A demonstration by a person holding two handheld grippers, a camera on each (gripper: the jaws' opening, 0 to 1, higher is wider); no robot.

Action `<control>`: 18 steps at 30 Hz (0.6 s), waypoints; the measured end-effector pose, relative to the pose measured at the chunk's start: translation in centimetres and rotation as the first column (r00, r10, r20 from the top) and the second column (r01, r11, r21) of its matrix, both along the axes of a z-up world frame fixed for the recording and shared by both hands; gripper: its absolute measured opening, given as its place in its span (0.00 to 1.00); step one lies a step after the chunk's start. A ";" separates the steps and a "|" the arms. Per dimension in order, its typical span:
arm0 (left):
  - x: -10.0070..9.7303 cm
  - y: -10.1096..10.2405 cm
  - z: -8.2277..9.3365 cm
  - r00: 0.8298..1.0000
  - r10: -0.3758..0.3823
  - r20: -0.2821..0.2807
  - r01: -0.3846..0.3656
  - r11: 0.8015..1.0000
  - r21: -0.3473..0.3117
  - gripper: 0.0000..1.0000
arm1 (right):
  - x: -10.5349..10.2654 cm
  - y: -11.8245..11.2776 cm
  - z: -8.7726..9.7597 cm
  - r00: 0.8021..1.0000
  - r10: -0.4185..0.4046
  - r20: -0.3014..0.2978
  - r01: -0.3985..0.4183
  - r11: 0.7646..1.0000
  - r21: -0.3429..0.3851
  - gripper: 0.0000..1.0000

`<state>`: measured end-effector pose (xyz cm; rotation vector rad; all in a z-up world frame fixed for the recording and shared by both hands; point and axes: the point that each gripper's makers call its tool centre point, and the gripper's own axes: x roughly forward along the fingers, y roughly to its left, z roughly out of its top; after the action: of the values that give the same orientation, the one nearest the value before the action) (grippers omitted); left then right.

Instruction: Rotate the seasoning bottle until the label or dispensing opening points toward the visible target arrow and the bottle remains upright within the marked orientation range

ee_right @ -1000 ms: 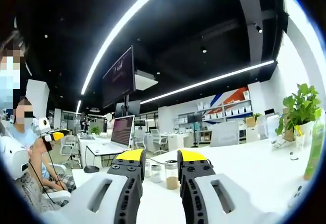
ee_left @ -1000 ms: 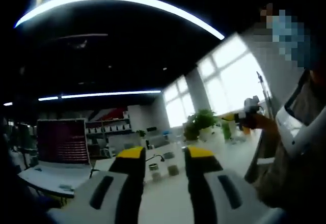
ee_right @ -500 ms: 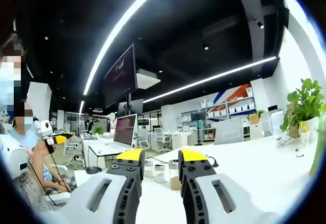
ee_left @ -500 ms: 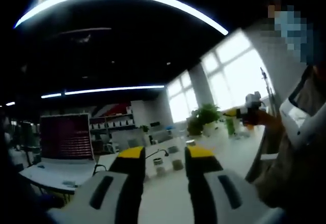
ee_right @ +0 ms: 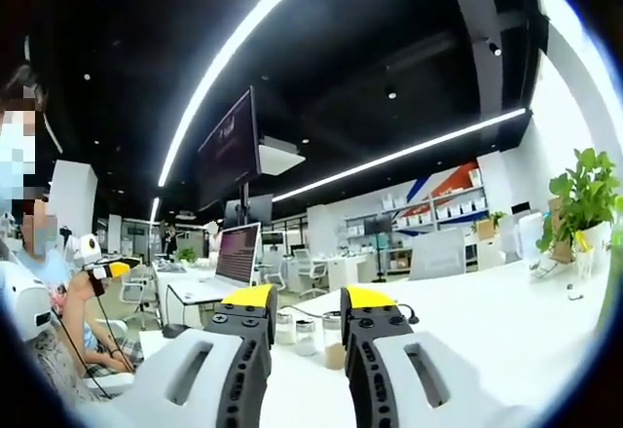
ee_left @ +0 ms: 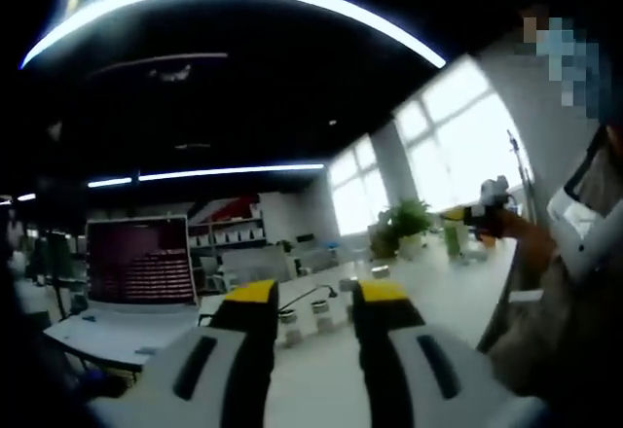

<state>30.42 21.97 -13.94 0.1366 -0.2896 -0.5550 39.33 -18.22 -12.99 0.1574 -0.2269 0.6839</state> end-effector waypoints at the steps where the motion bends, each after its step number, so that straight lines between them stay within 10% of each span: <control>1: 0.0 -0.3 -0.2 1.000 -0.016 -0.002 0.016 1.000 0.004 0.32 | 0.2 0.1 -0.1 1.000 -0.003 -0.001 0.003 1.000 -0.006 0.25; 13: 1.0 0.2 0.2 0.999 0.000 -0.037 -0.001 0.999 -0.040 0.32 | 3.0 2.8 0.2 0.999 0.038 0.034 -0.037 0.999 -0.017 0.24; 18: 1.6 -2.8 -0.3 0.996 -0.077 -0.043 0.074 0.996 -0.056 0.32 | 3.0 3.8 1.0 0.993 0.113 0.028 -0.114 0.991 0.064 0.23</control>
<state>32.02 19.20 -14.20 0.0610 -0.2663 -0.6241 42.29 -14.41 -11.98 0.2262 -0.2656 0.7921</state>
